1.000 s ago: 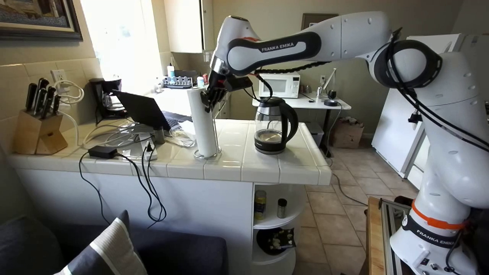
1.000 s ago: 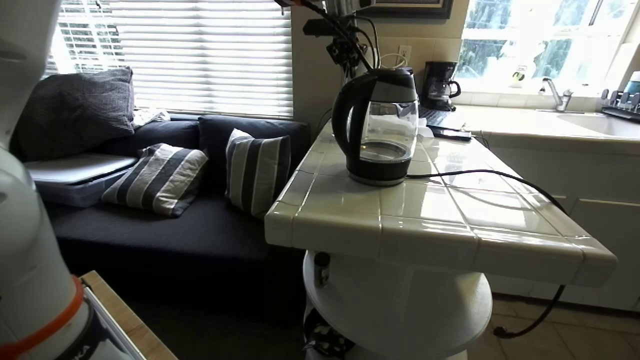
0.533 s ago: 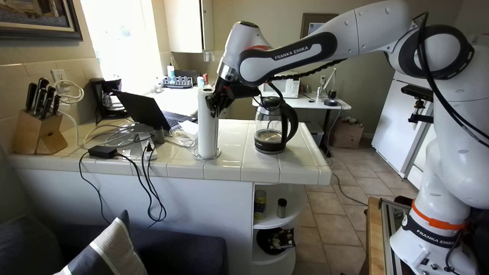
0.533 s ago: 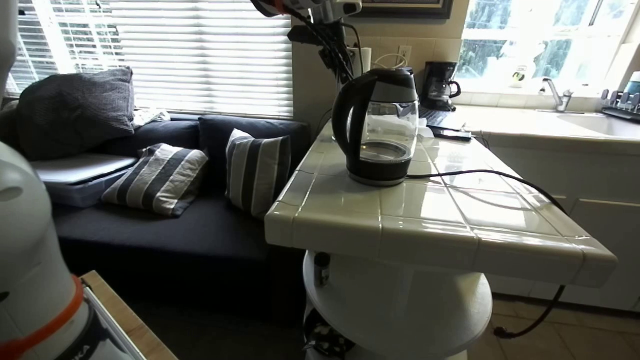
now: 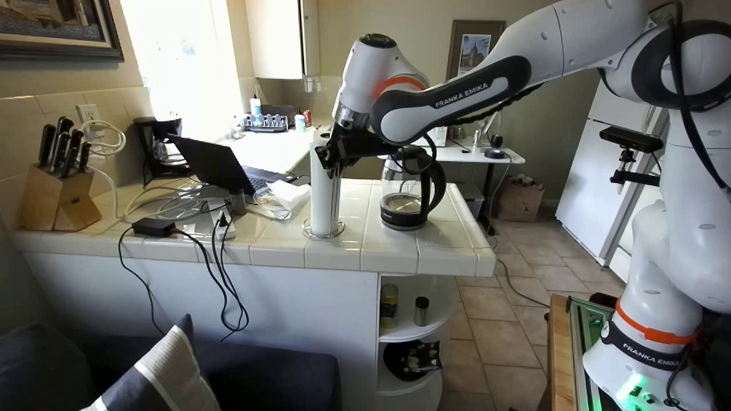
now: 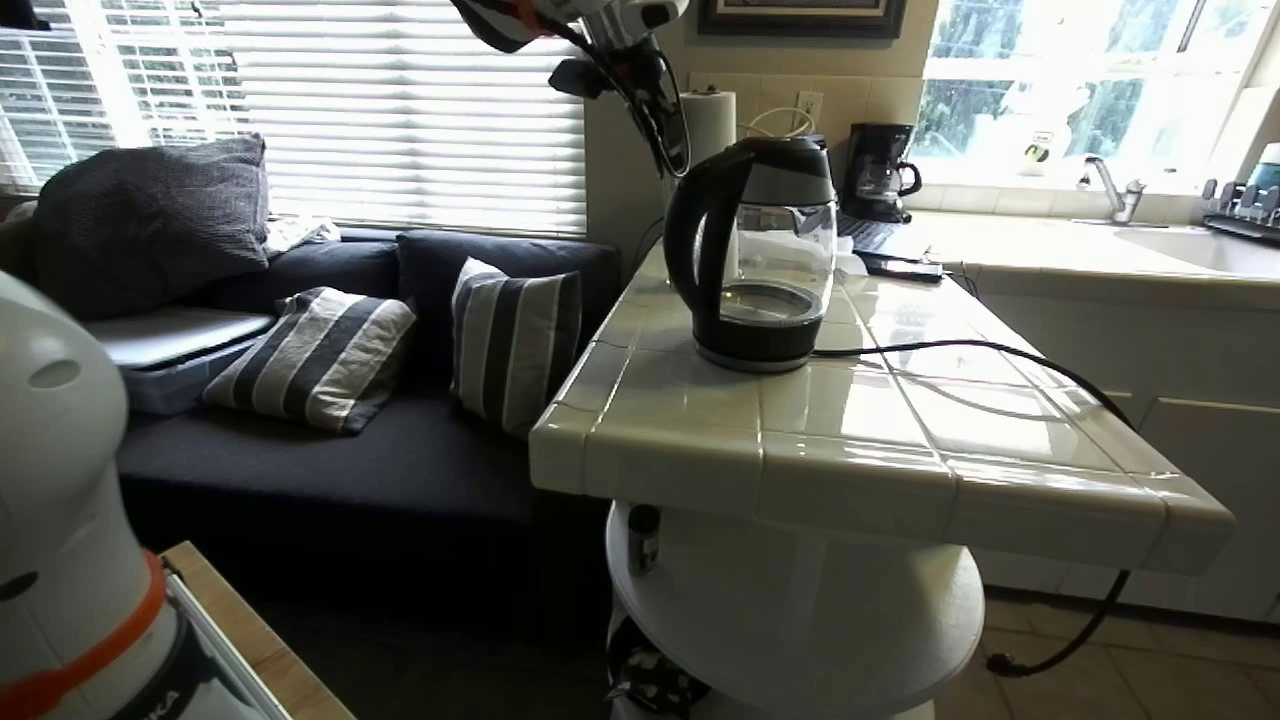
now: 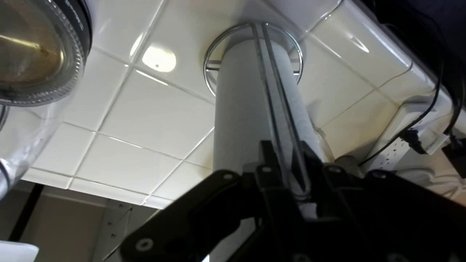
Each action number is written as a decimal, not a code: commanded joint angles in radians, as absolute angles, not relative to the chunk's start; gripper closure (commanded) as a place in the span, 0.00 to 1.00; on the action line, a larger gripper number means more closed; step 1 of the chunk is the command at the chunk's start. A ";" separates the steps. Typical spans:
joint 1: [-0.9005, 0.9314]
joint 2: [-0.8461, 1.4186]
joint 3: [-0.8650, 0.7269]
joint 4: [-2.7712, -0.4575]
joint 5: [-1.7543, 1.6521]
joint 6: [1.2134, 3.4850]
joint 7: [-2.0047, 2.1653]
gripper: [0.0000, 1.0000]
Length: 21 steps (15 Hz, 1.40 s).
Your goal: Move the paper towel to the right
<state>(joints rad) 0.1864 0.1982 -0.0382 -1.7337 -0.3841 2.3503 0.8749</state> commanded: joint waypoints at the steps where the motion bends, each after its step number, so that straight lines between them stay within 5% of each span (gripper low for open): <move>1: 0.193 0.134 -0.039 -1.802 -0.450 2.302 1.022 0.95; 18: 0.137 0.066 0.005 -1.856 -0.443 2.184 1.198 0.95; 19: 0.137 0.070 0.007 -1.852 -0.447 2.177 1.198 0.56; 21: 0.135 0.073 0.012 -1.846 -0.440 2.167 1.189 0.48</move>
<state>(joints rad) 0.1501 0.0755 -0.0088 -1.8433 -0.4251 2.2020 1.1842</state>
